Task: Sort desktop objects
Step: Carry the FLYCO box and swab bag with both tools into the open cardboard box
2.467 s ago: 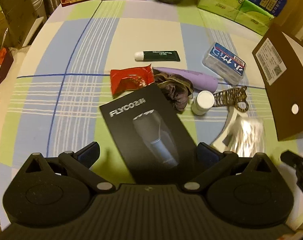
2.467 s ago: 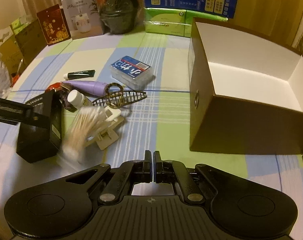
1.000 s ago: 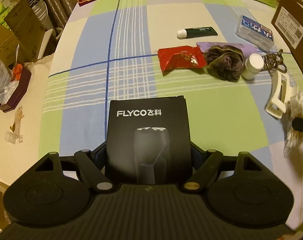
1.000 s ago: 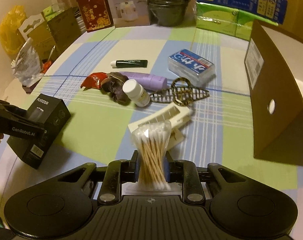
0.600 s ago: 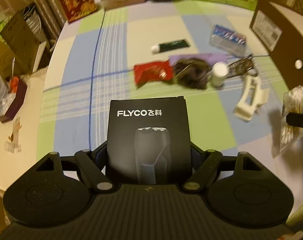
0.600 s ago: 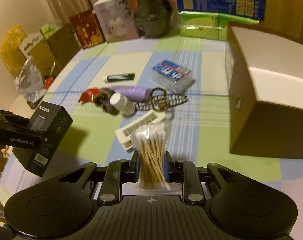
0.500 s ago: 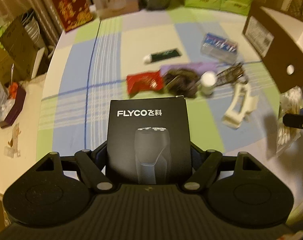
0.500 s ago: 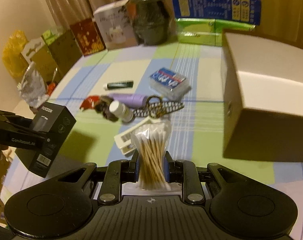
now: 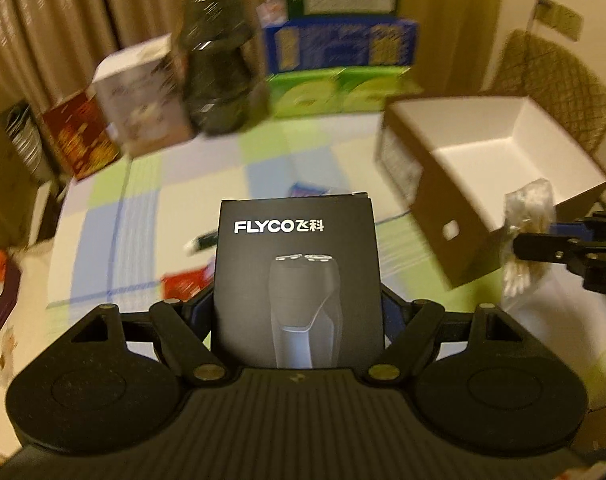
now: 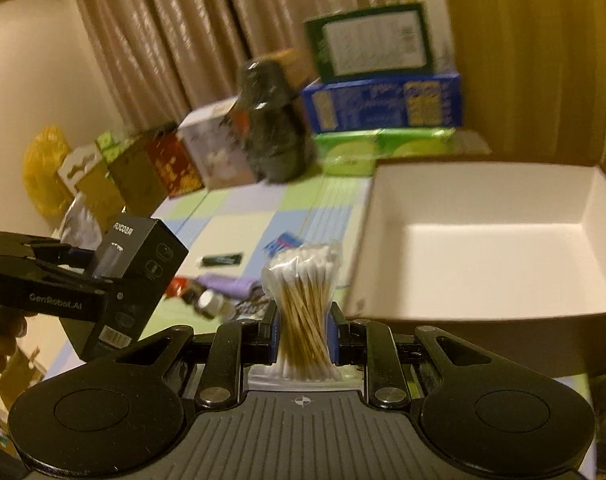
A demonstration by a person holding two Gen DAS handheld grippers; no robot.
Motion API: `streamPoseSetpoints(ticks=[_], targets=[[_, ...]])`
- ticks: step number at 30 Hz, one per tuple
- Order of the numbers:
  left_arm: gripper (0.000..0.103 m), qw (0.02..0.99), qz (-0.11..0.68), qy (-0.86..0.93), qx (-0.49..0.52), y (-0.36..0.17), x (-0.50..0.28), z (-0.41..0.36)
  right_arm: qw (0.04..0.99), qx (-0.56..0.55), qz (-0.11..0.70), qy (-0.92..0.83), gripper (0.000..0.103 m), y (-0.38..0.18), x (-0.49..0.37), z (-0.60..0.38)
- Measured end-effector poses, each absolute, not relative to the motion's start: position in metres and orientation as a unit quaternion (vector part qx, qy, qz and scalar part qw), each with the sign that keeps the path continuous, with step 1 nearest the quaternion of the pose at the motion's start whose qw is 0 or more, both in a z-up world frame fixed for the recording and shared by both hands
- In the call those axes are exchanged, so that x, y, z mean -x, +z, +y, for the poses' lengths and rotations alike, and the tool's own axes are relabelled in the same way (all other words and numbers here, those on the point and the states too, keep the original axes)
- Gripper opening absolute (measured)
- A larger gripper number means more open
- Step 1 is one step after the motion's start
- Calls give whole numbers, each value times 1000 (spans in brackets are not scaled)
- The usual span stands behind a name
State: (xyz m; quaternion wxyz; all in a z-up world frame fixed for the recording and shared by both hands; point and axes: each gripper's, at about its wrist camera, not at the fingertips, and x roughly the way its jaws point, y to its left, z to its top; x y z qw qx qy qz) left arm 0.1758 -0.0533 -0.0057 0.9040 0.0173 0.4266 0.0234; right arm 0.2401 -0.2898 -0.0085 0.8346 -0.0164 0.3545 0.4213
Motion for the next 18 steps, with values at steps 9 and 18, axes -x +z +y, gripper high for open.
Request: streamPoseSetpoints(ticks=[9,18], targets=[[76,921,386,-47,-18,22,-225,-137,868,16,327,373,20,15,-303,-350],[76,927,368,-62,-22,24,-295,-209,875,44,332,348,20,6,-364,-376]])
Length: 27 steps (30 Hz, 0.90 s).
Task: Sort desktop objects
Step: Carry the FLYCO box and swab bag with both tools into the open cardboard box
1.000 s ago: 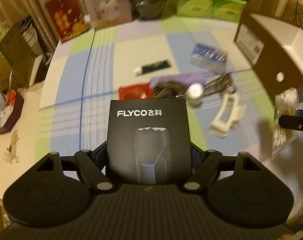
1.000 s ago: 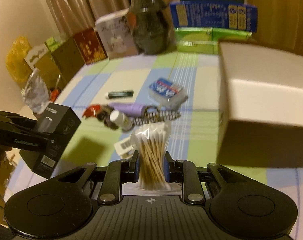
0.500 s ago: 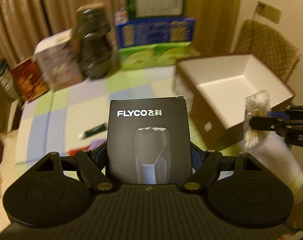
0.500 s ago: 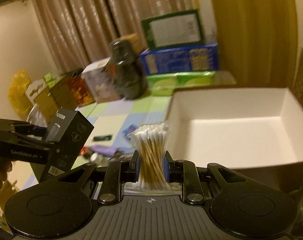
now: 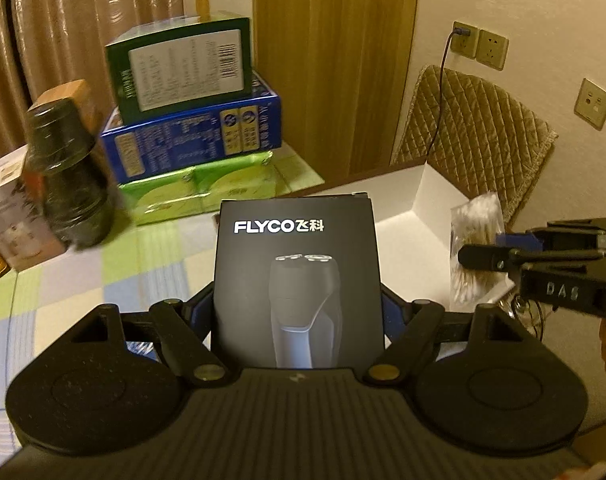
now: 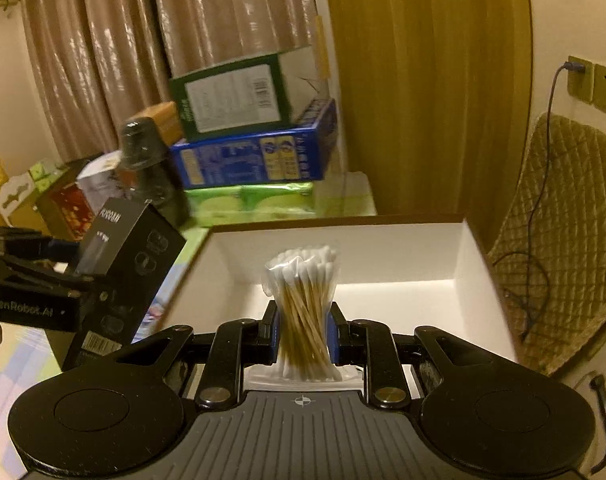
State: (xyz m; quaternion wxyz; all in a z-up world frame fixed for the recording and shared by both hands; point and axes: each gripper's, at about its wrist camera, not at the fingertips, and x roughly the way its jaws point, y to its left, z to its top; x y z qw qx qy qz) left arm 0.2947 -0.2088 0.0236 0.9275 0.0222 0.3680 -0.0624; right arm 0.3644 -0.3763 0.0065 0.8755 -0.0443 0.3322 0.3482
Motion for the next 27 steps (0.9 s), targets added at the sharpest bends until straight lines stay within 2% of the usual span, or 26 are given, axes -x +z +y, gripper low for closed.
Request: streamPoseSetpoints(ticks=[14,27], targets=[[76,900,436,-11,2,-39,-370,-257,849,86,391,344,20,-43,-428,-377],[76,865,500,17,36,-90,-403,-270,824,104,436,346,20,-72,-454,-372]])
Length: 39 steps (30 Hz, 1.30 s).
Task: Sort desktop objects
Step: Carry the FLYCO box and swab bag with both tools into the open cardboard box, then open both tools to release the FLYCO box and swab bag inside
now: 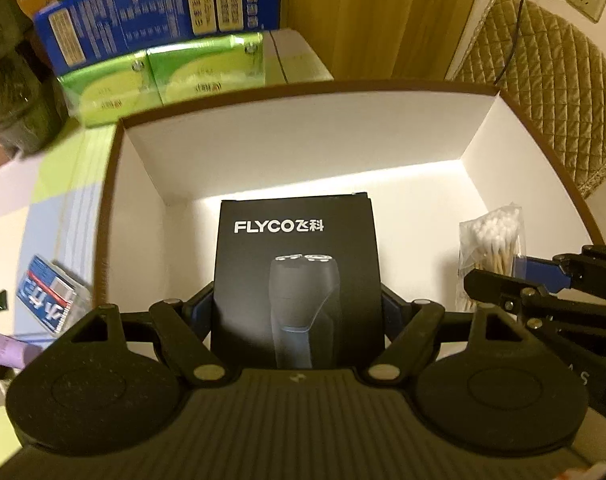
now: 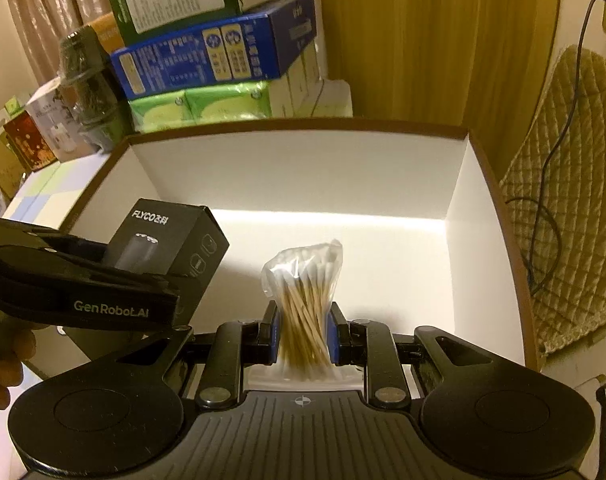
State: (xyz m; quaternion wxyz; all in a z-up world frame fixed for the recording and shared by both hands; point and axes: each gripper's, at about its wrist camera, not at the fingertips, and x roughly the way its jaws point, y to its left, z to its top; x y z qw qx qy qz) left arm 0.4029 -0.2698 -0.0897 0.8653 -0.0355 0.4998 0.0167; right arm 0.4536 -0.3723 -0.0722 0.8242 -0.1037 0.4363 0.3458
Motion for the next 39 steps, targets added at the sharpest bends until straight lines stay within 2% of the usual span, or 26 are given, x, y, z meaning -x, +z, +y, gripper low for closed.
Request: streamPoseSetpoints(ticks=[6,23,25,27,31,36,39], targets=[[76,852,522,13,43,-102,-409,-270,813,105,453,351,20,-78,-459,-370],[76,865,500,15,29,-79,-400,-259,803,101,460,366,21,-81,-459,-352],[76,869,494,13,33,-74,-398,-257,801,99,462,367,32,-81,-458,-353],[77,873,487,13,34,-68,-395,-255,812,93,450,360,73,-78,-456,-355],[82,880,473,12,42,-56,-387,-249,815,93,439,366,76,-71,-450,-356],[85,891,452,16,50,-37,-373,-241,820,84,430,369,92,-65,-442,-361],[88,895,443,18,48,-29,-364,-238,822,76,428,368,95,-62,-436,-365]])
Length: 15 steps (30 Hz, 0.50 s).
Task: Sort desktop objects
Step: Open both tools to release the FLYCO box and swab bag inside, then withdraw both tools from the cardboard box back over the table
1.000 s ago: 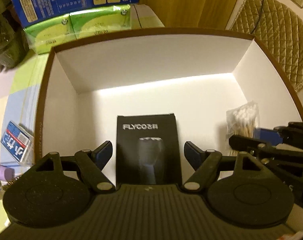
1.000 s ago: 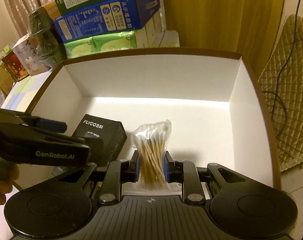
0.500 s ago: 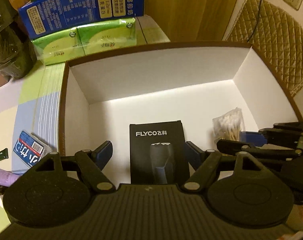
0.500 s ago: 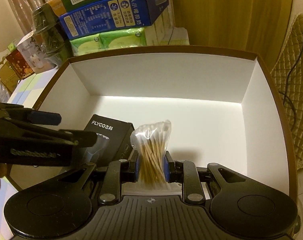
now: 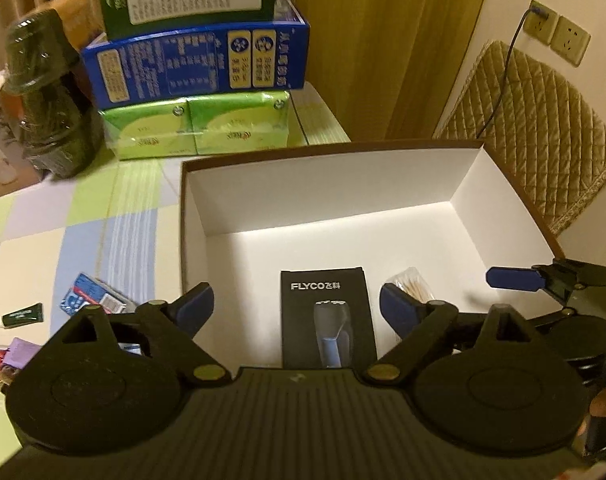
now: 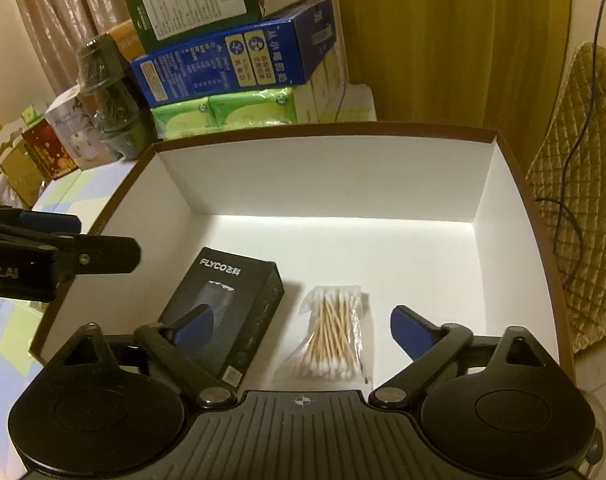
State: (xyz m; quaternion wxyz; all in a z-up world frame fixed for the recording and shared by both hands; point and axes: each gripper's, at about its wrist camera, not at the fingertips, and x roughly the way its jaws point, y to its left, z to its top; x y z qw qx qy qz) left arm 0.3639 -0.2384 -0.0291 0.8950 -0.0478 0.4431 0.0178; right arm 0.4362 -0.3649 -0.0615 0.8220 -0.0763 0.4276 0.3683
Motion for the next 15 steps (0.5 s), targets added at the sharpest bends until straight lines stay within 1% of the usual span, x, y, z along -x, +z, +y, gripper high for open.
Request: streamPoseSetpoints(ticks=[7,15], targets=[[90,899,435,20,42,-18,-340,-234,833,64,414,362,101,-48,-418,-375],[91,907,419,24,35,-1,-300,-223,845,48,399,352,101,-29,-386,-384]])
